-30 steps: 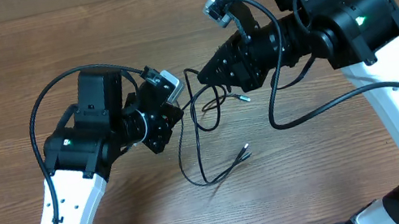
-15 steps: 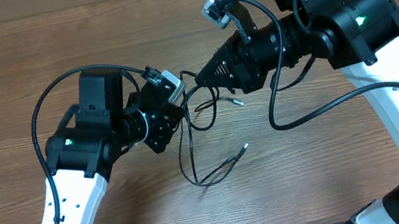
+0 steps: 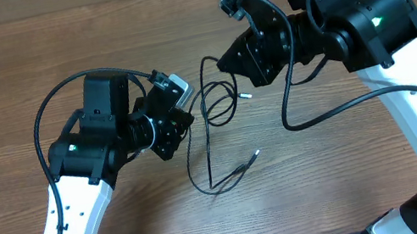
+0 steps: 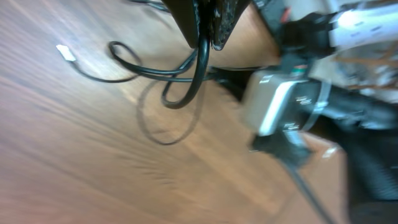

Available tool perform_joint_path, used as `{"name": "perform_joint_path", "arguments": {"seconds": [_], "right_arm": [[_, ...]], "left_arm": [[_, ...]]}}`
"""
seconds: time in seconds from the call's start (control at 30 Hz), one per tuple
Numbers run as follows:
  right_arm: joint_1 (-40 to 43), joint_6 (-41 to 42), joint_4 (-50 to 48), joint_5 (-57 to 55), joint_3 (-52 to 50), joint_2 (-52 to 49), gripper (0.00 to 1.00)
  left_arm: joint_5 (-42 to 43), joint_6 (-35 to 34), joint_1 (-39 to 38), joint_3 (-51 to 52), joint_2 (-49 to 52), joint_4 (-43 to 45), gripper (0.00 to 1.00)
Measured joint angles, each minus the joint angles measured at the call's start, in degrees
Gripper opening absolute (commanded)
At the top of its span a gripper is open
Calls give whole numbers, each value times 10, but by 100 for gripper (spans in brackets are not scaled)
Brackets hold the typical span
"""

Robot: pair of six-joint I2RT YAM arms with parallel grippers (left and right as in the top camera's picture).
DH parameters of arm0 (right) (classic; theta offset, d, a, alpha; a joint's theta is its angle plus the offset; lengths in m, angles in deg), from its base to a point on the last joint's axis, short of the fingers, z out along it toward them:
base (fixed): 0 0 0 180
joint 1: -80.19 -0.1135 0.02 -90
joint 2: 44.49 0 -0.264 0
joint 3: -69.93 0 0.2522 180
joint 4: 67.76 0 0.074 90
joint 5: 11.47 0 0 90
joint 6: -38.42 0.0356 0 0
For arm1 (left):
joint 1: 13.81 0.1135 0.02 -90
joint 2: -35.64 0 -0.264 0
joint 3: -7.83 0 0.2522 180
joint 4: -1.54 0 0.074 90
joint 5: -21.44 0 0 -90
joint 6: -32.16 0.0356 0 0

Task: Untangle cables

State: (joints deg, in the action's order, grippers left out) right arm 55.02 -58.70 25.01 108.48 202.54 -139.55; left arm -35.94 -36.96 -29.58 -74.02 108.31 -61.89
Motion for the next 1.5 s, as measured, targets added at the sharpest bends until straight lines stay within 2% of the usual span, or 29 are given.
{"name": "perform_joint_path", "arguments": {"seconds": [0.27, 0.47, 0.6, 0.9, 1.2, 1.23, 1.27, 1.3, 1.33, 1.4, 1.5], "right_arm": [[0, 14, -8, -162, 0, 0, 4], [4, 23, -10, -236, 0, 0, 4], [17, 30, -10, -253, 0, -6, 4], [23, 39, -10, -246, 0, -67, 4], [23, 39, -20, -242, 0, -98, 4], [23, 39, -20, -242, 0, -100, 13], [23, 42, -20, -241, 0, -101, 44], [23, 43, -19, -239, 0, -103, 82], [23, 43, -17, -234, 0, -104, 90], [23, 41, -9, -219, 0, -105, 100], [23, 39, 7, -205, 0, -105, 100]], "left_arm": [[0, -10, 0, 2, -14, 0, 4], [0, -26, 0, 2, -76, 0, 4], [0, -47, 0, -10, -126, -1, 4], [0, -63, 0, -103, -225, -31, 4], [0, -73, 0, -141, -235, -56, 4], [-1, -73, 0, -144, -234, -57, 4], [-1, -73, 0, -146, -234, -56, 4], [-2, -73, 0, -148, -234, -56, 4], [-4, -73, 0, -150, -234, -56, 4], [-12, -76, 0, -153, -234, -56, 4], [-26, -90, 0, -154, -234, -54, 4]]}}
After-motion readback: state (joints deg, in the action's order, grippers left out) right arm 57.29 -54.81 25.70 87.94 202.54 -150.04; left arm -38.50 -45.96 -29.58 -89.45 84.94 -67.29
